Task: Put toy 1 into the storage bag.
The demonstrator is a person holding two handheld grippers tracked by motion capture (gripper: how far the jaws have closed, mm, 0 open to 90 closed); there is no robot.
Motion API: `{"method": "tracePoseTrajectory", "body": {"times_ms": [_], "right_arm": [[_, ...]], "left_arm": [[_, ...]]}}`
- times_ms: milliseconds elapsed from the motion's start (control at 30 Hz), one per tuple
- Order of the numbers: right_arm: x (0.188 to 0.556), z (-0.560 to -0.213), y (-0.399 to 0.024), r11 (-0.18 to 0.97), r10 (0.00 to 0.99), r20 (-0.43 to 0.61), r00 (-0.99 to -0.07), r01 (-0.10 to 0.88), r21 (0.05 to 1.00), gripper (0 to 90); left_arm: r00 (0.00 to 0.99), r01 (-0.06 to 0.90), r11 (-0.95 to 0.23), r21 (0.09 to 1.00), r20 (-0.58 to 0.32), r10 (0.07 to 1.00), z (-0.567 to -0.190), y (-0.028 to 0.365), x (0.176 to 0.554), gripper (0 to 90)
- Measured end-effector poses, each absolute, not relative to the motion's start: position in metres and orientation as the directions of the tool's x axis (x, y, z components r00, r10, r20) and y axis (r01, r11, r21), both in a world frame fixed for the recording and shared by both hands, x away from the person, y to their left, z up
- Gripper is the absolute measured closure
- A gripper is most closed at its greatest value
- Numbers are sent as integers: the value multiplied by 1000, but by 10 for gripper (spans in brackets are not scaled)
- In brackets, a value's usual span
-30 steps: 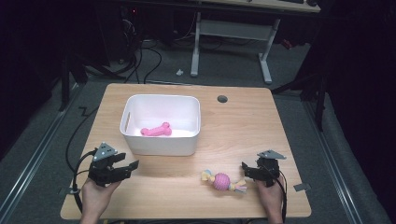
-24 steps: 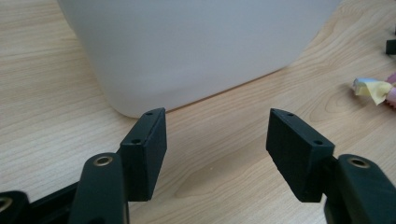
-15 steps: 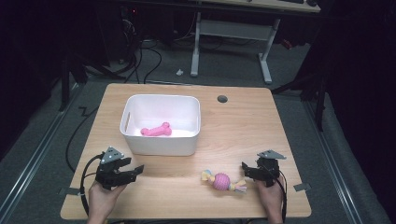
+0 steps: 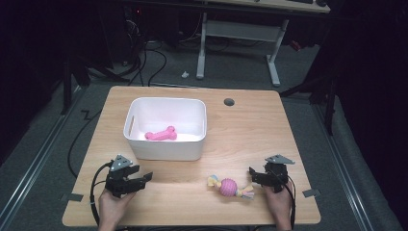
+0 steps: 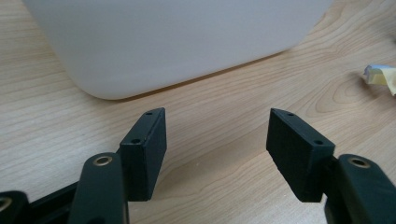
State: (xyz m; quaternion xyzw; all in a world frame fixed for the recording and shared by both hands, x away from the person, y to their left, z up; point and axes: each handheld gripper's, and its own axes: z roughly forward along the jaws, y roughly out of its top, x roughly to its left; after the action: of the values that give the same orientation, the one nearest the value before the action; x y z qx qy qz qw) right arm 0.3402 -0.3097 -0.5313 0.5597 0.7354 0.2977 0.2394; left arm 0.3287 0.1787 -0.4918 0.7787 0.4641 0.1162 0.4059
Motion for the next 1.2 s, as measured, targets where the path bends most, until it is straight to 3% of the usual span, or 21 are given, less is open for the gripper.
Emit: {"method": "tracePoseTrajectory", "body": {"times_ms": [467, 667, 1200], "right_arm": [[340, -531, -309, 194, 966, -17, -258, 681, 706, 155], [340, -531, -309, 194, 966, -17, -257, 682, 706, 155], [340, -531, -309, 194, 966, -17, -258, 681, 706, 156]], "left_arm": [[565, 616, -292, 732, -152, 811, -507, 153, 332, 380], [589, 587, -389, 710, -45, 807, -515, 137, 333, 376], [603, 555, -405, 726, -16, 798, -531, 118, 342, 368]]}}
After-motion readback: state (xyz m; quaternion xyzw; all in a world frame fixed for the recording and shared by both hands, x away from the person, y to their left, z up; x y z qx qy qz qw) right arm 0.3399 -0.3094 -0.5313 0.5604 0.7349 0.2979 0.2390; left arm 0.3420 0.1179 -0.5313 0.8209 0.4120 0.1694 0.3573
